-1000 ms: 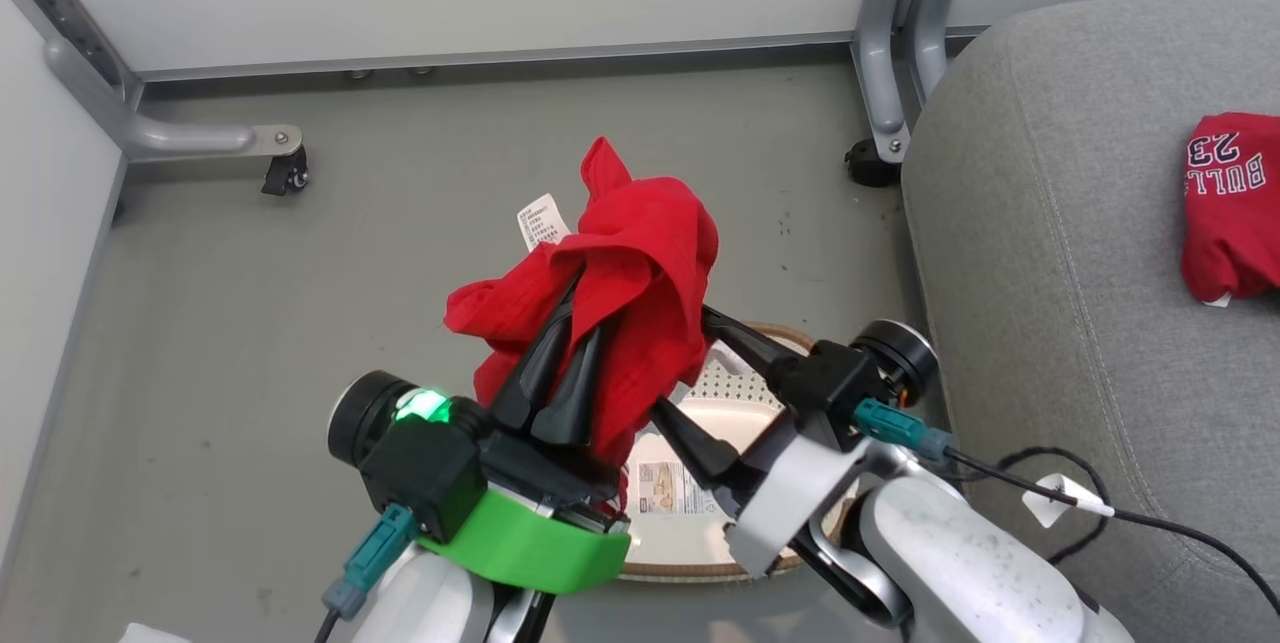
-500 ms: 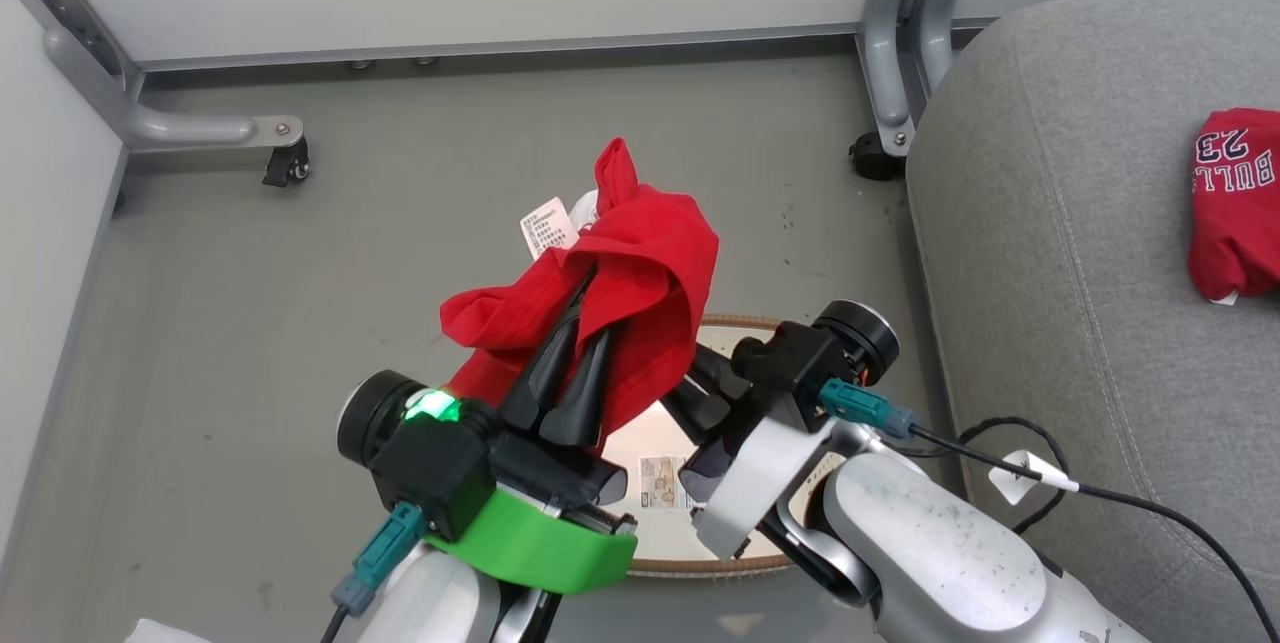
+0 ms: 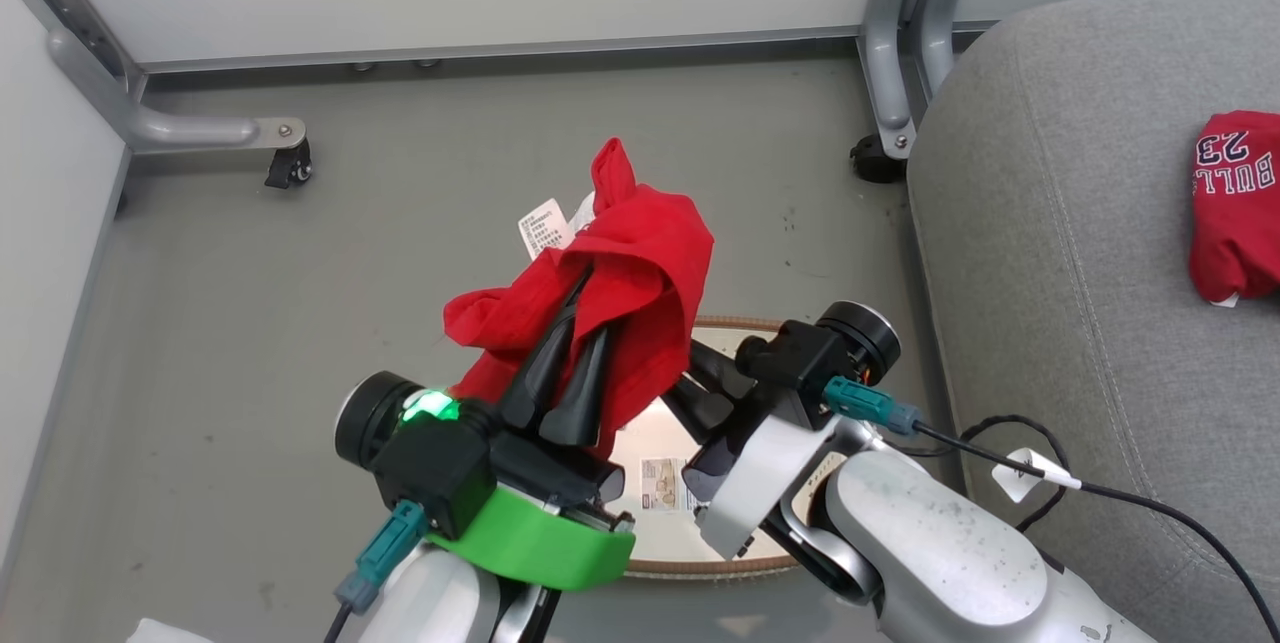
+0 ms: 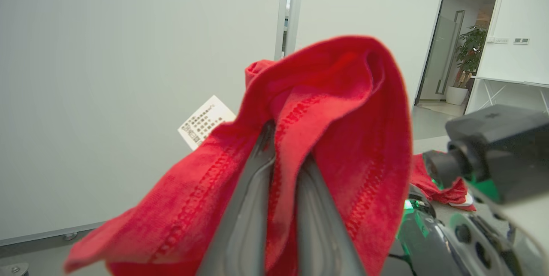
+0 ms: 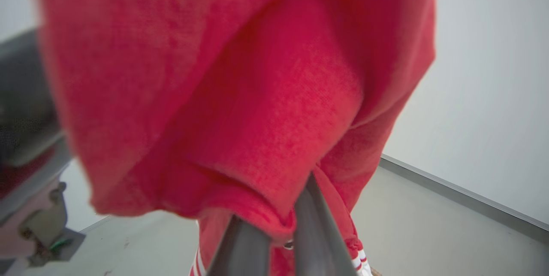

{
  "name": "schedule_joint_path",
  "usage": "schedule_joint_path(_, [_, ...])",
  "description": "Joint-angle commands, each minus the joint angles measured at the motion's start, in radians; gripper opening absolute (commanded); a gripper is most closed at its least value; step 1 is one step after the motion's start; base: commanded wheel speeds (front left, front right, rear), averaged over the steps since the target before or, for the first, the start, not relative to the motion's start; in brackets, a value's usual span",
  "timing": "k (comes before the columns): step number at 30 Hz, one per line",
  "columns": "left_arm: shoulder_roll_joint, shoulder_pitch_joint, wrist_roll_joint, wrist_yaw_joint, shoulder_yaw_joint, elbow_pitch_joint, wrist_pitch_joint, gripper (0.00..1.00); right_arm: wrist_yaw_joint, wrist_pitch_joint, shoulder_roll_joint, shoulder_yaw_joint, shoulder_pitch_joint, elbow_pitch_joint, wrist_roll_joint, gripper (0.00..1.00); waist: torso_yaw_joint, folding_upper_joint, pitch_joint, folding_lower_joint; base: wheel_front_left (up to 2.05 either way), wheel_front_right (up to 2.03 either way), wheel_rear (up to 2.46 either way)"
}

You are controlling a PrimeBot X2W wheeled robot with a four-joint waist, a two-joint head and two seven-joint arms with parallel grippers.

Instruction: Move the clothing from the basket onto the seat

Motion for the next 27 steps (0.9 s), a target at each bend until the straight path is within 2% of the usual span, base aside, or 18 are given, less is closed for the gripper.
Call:
schedule_joint_path(1, [0.001,-0.005,0.014,0.008,0.001,0.009,0.005,1.0,0.0,-0.005,-0.003,0.0,-0.016,0.003,0.005,0.0,0.001,0.0,-0.002,0.0,0.0,0.0,0.0])
schedule_joint_path(10, [0.039,0.028,0.027,0.012,-0.016,0.032,0.026,1.0,0.0,-0.016,-0.004,-0.04,-0.011,0.022,0.008,0.0,0.001,0.0,-0.011,0.0,0.0,0.0,0.0])
schedule_joint_path(27, [0.113,0.097,0.069,-0.022,-0.136,0.105,0.099,1.0,0.0,-0.034,-0.016,-0.11,0.032,0.089,0.009,0.0,-0.008,0.0,-0.02,0.0,0.0,0.0,0.0])
